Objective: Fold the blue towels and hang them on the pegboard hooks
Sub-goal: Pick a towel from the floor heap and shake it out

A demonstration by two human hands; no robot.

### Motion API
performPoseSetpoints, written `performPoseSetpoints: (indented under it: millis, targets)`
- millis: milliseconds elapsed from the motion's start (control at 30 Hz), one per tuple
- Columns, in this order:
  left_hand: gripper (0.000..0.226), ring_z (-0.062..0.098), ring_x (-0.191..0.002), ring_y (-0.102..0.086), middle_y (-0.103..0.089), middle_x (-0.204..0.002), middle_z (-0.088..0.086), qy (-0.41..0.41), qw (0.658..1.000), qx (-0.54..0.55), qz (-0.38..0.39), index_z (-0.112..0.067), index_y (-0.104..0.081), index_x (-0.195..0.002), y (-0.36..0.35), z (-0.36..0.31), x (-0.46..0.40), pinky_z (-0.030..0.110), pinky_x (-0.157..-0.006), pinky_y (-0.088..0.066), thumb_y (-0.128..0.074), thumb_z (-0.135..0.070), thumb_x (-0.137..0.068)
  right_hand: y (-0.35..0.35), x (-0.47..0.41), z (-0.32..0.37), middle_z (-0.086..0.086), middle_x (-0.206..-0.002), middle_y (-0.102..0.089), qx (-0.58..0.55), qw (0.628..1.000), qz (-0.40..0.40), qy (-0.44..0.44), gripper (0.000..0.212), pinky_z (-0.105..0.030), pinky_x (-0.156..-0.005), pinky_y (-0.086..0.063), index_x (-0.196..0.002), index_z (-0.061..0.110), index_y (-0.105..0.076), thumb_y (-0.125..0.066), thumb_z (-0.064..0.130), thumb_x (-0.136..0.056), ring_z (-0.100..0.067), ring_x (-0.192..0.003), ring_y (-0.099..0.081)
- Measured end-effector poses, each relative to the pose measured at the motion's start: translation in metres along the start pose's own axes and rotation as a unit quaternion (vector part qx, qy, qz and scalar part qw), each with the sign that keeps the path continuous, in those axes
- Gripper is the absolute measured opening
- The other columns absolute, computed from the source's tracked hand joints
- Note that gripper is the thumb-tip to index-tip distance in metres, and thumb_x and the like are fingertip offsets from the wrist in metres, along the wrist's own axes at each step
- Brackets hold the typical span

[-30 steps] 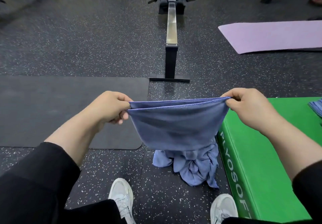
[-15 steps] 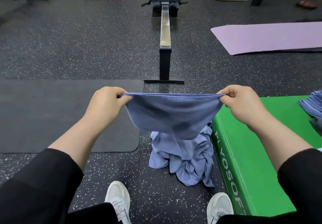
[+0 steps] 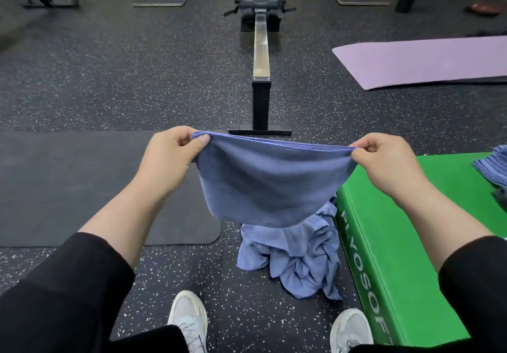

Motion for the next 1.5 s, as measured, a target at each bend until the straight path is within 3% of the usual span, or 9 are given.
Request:
performPoseSetpoints:
  millis: [233, 333, 433, 600, 733, 967, 1133, 1400, 1500]
  targets:
    - [0.018, 0.009, -0.076, -0.053, -0.068, -0.08, 0.001, -0.045, 0.998, 0.041, -0.002, -0.026, -0.071, -0.091, -0.019, -0.026, 0.001, 0.034, -0.073, -0.041, -0.056, -0.029, -0.1, -0.011, 0.004, 0.002, 0.003, -0.085, -0.069, 0.14, 0.986, 0.091, -0.021, 0.007, -0.031, -0.067, -0.043, -0.091, 0.02, -0.07, -0.065, 0.018, -0.086, -0.021, -0.078, -0.06]
    - [0.017, 0.007, -0.07, -0.048, -0.063, -0.075, 0.001, -0.065, 0.997, 0.0, 0.046, -0.02, -0.07, -0.088, -0.039, -0.04, 0.007, 0.028, -0.067, -0.037, -0.061, -0.027, -0.1, -0.03, 0.017, 0.026, 0.01, -0.132, -0.06, 0.127, 0.972, 0.19, 0.059, 0.052, -0.029, -0.098, -0.042, -0.132, 0.028, -0.058, -0.076, 0.028, -0.083, -0.01, -0.117, -0.056]
    - [0.013, 0.002, -0.065, -0.048, -0.065, -0.072, -0.004, -0.096, 0.988, -0.04, 0.11, -0.021, -0.071, -0.082, -0.065, -0.054, 0.017, 0.021, -0.064, -0.038, -0.069, -0.025, -0.095, -0.047, 0.037, 0.074, 0.022, -0.137, -0.055, 0.036, 0.963, 0.219, 0.154, 0.074, -0.022, -0.107, -0.034, -0.143, 0.033, -0.049, -0.082, 0.041, -0.077, 0.005, -0.129, -0.047]
    - [0.021, 0.002, -0.056, -0.042, -0.057, -0.06, -0.009, -0.098, 0.986, -0.04, 0.127, -0.014, -0.063, -0.075, -0.081, -0.057, 0.023, 0.02, -0.055, -0.035, -0.079, -0.022, -0.086, -0.079, 0.046, 0.105, 0.004, -0.105, -0.075, -0.104, 0.944, 0.266, 0.166, 0.038, -0.039, -0.097, -0.053, -0.116, 0.021, -0.067, -0.083, 0.024, -0.081, -0.009, -0.102, -0.069]
    - [0.028, 0.01, -0.059, -0.041, -0.055, -0.062, 0.009, -0.074, 0.989, 0.014, 0.126, -0.013, -0.058, -0.075, -0.072, -0.049, 0.021, 0.031, -0.057, -0.033, -0.078, -0.028, -0.087, -0.09, 0.046, 0.112, 0.002, -0.07, -0.056, -0.116, 0.935, 0.281, 0.182, 0.017, -0.036, -0.066, -0.039, -0.085, 0.012, -0.068, -0.079, 0.025, -0.085, -0.01, -0.068, -0.046]
    - [0.035, 0.01, -0.069, -0.043, -0.051, -0.072, -0.002, -0.02, 0.969, -0.031, 0.245, -0.001, -0.062, -0.084, -0.076, -0.03, 0.03, 0.032, -0.067, -0.033, -0.07, -0.035, -0.092, -0.076, 0.035, 0.107, -0.014, -0.072, -0.06, -0.206, 0.947, 0.211, 0.13, 0.015, -0.037, -0.065, -0.037, -0.084, 0.013, -0.059, -0.065, 0.027, -0.083, -0.015, -0.068, -0.047]
    - [0.031, 0.01, -0.064, -0.036, -0.043, -0.069, -0.004, -0.049, 0.97, -0.074, 0.227, 0.001, -0.057, -0.082, -0.08, -0.036, 0.031, 0.032, -0.063, -0.03, -0.061, -0.024, -0.098, -0.073, 0.037, 0.095, -0.02, -0.098, -0.072, -0.158, 0.939, 0.283, 0.111, 0.023, -0.052, -0.081, -0.053, -0.097, 0.018, -0.069, -0.073, 0.028, -0.077, -0.018, -0.081, -0.061]
    - [0.021, 0.006, -0.058, -0.042, -0.055, -0.061, -0.009, -0.038, 0.948, -0.182, 0.257, -0.019, -0.062, -0.073, -0.083, -0.018, 0.029, 0.027, -0.057, -0.035, -0.074, -0.028, -0.088, -0.053, 0.022, 0.088, -0.013, -0.071, -0.062, -0.129, 0.973, 0.157, 0.113, 0.013, -0.048, -0.061, -0.052, -0.085, 0.02, -0.067, -0.06, 0.01, -0.09, -0.017, -0.062, -0.052]
    - [0.016, 0.017, -0.066, -0.048, -0.059, -0.069, -0.002, -0.009, 0.925, -0.298, 0.237, -0.014, -0.063, -0.08, -0.072, 0.004, 0.023, 0.03, -0.057, -0.034, -0.067, -0.027, -0.089, -0.042, 0.016, 0.08, 0.0, -0.06, -0.056, -0.069, 0.985, 0.107, 0.114, 0.012, -0.03, -0.056, -0.042, -0.081, 0.022, -0.066, -0.06, 0.015, -0.089, -0.008, -0.052, -0.045]
Point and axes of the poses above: each hand's wrist, its own x-axis away from the middle knuckle, its own y-axis out of the back of the hand, z = x × y, the point moved 7 cm from there along -x, towards the middle knuckle
